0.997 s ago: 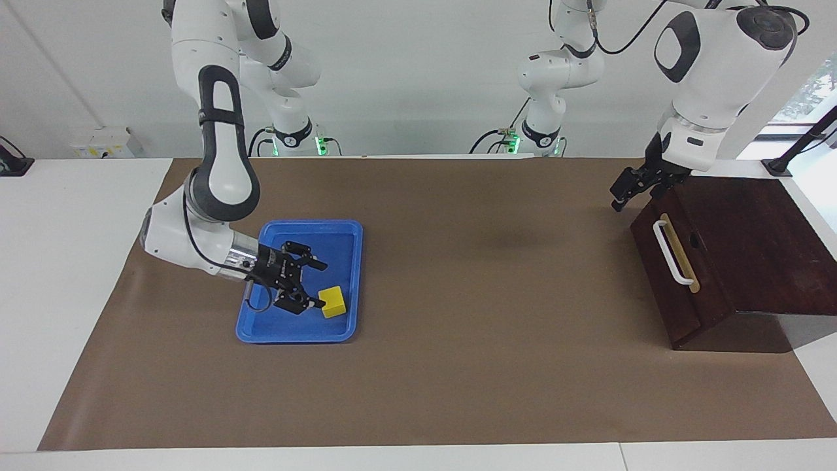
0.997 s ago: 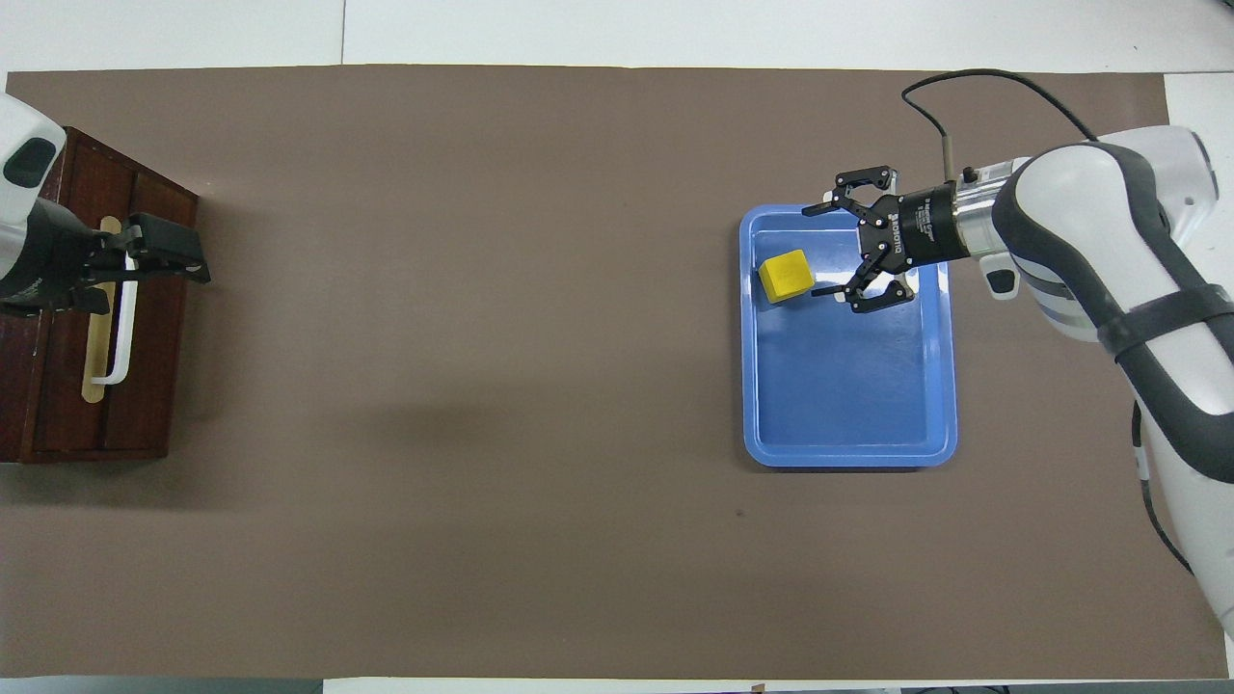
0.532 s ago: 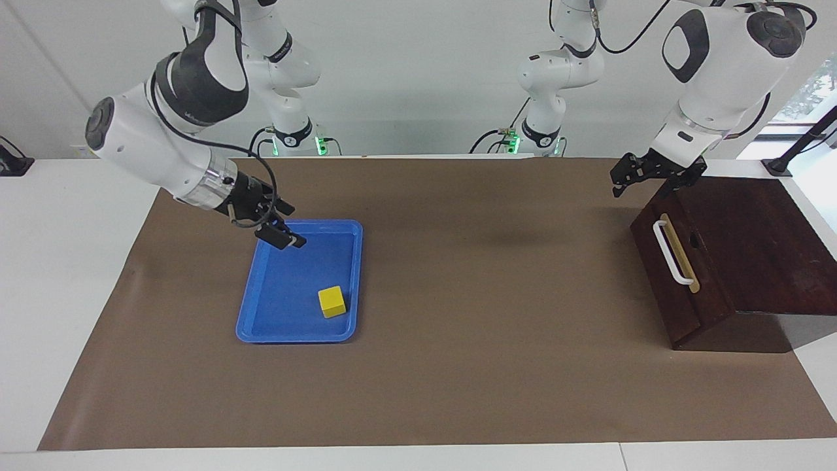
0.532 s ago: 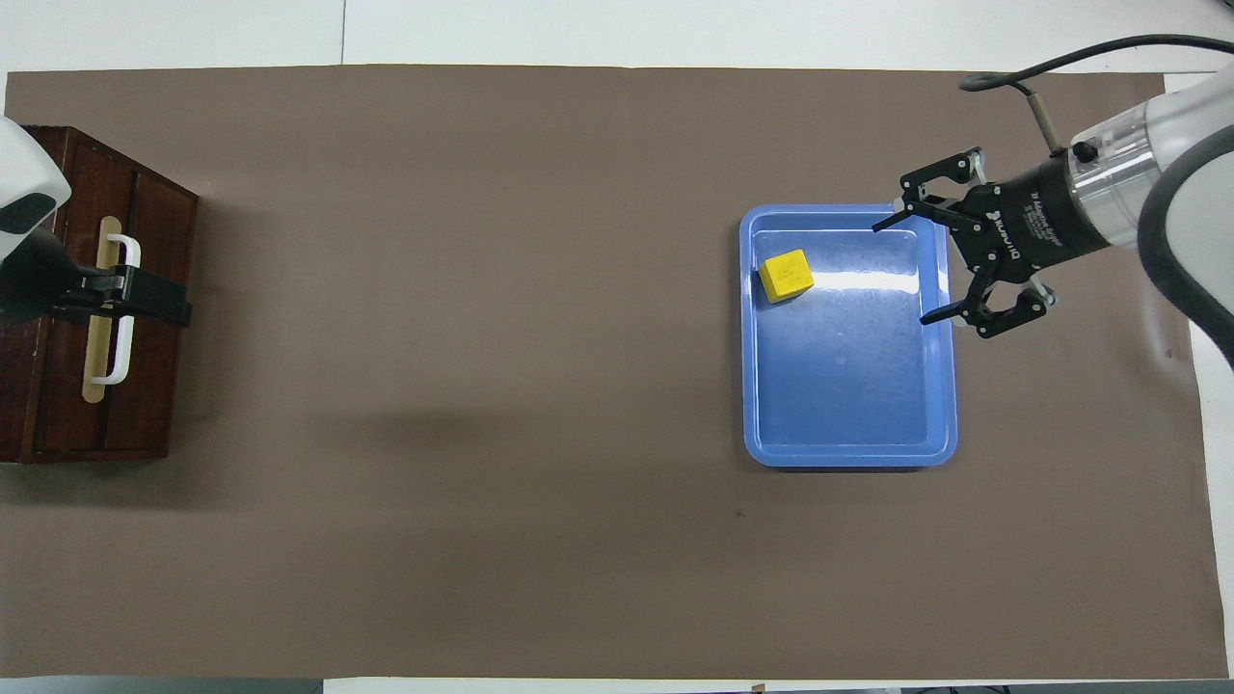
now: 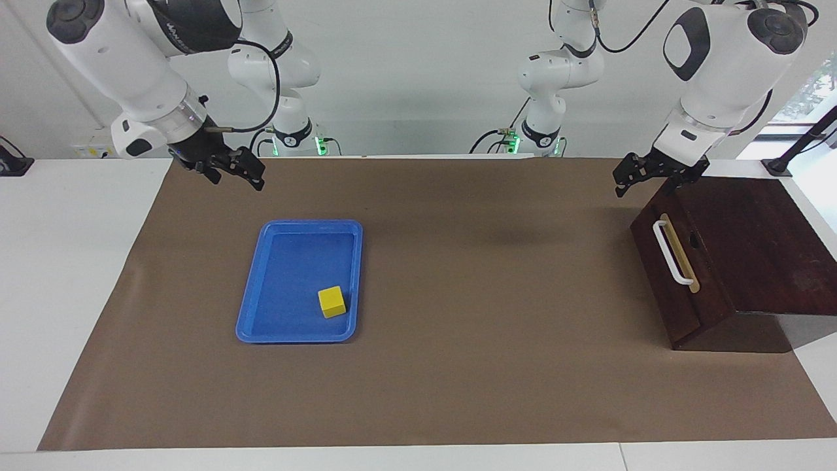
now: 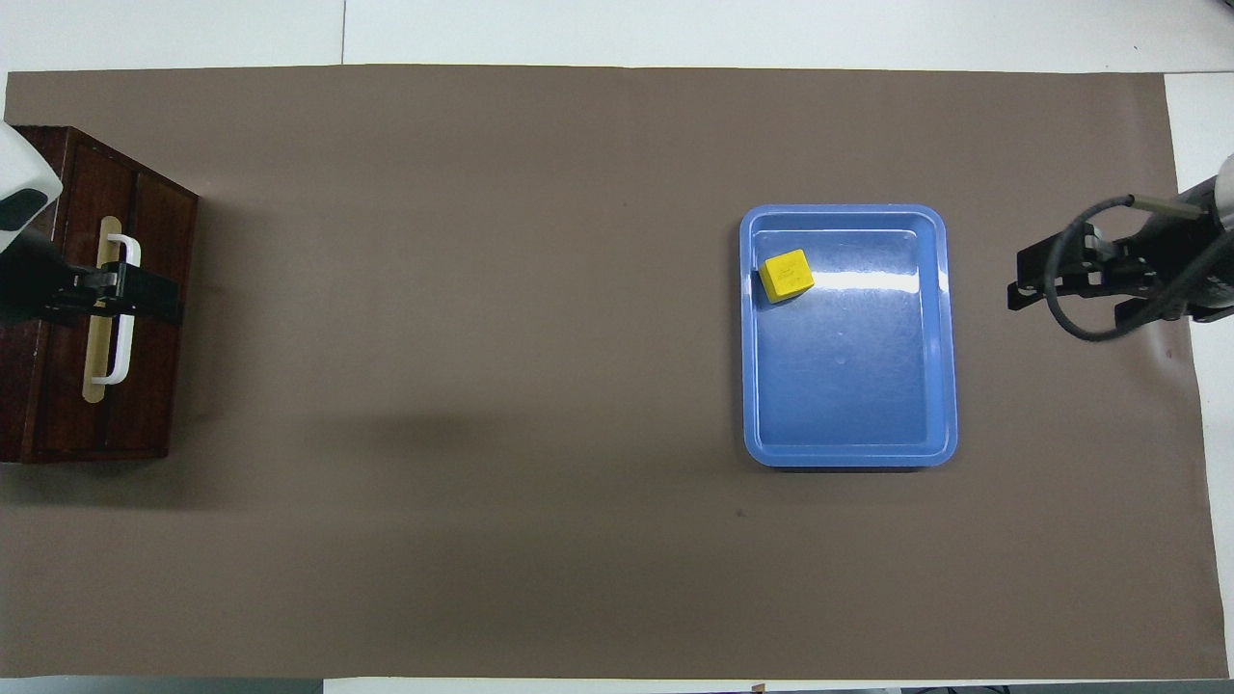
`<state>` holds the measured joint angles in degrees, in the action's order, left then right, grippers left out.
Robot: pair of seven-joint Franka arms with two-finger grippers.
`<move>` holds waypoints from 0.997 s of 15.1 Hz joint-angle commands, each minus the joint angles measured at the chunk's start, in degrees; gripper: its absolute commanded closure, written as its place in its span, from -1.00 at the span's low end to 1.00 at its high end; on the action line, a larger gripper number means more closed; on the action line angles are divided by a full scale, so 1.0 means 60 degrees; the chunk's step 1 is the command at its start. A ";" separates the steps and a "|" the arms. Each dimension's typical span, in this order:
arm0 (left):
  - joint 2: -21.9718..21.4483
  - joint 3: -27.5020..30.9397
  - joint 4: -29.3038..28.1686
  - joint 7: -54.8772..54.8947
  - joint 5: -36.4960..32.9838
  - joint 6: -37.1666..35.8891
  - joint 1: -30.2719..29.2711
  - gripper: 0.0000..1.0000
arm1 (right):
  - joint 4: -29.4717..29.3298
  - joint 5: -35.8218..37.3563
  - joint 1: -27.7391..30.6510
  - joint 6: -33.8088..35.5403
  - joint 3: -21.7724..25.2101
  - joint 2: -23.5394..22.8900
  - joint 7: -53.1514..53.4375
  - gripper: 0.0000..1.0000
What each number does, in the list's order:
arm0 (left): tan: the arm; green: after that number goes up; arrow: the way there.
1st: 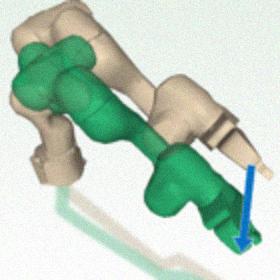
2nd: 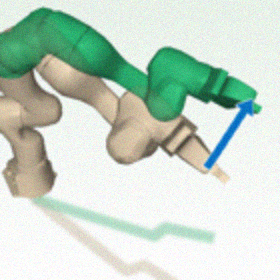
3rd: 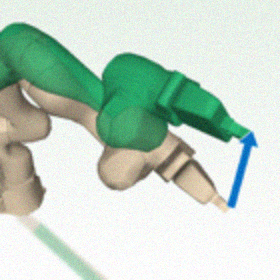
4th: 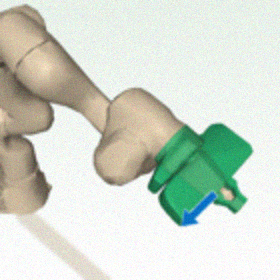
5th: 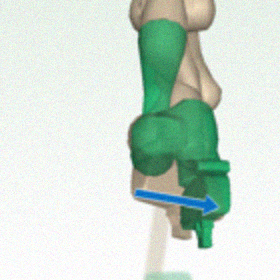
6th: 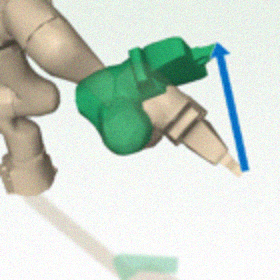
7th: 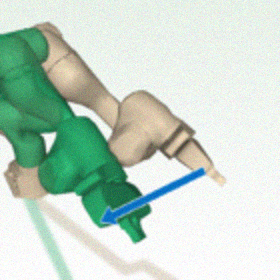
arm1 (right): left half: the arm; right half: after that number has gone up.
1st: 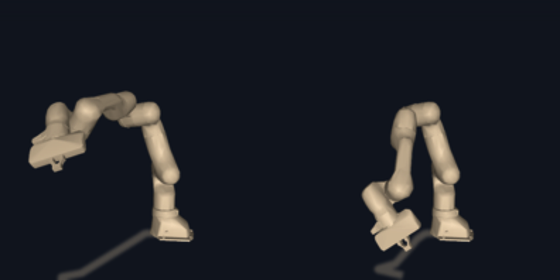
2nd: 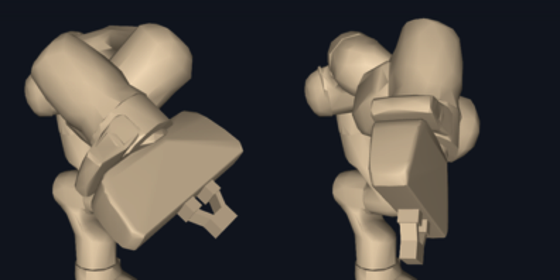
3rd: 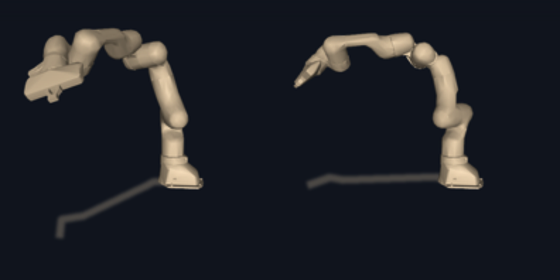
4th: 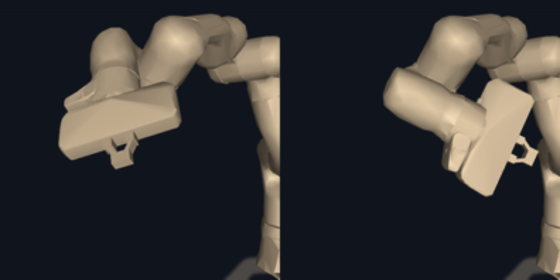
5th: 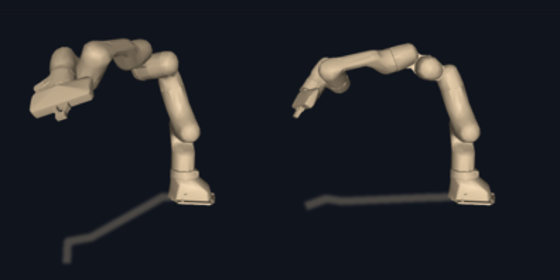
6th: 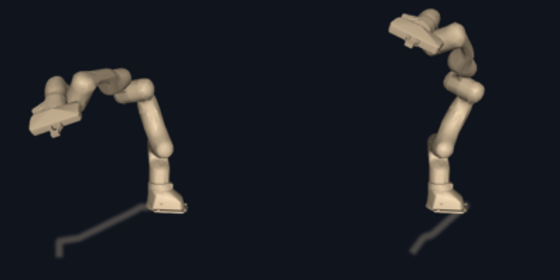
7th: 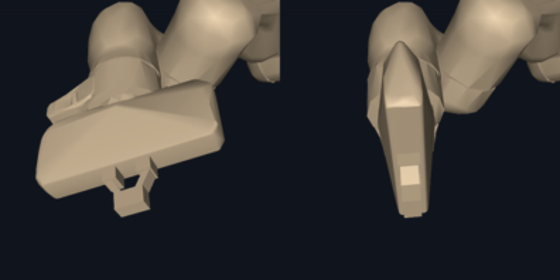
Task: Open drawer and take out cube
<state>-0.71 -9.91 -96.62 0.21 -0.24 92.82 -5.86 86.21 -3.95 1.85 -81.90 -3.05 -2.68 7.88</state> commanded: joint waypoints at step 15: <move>-0.0292 -0.0033 -0.0200 0.0302 -0.0238 -0.0030 -0.0092 -1.00 | 0.0998 0.0878 0.0511 -0.0252 -0.0165 0.0653 -0.2456 -1.00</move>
<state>-0.98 -9.99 -96.63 1.44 -0.81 92.50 -5.95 93.14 1.28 3.54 -83.98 -3.20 1.10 -7.67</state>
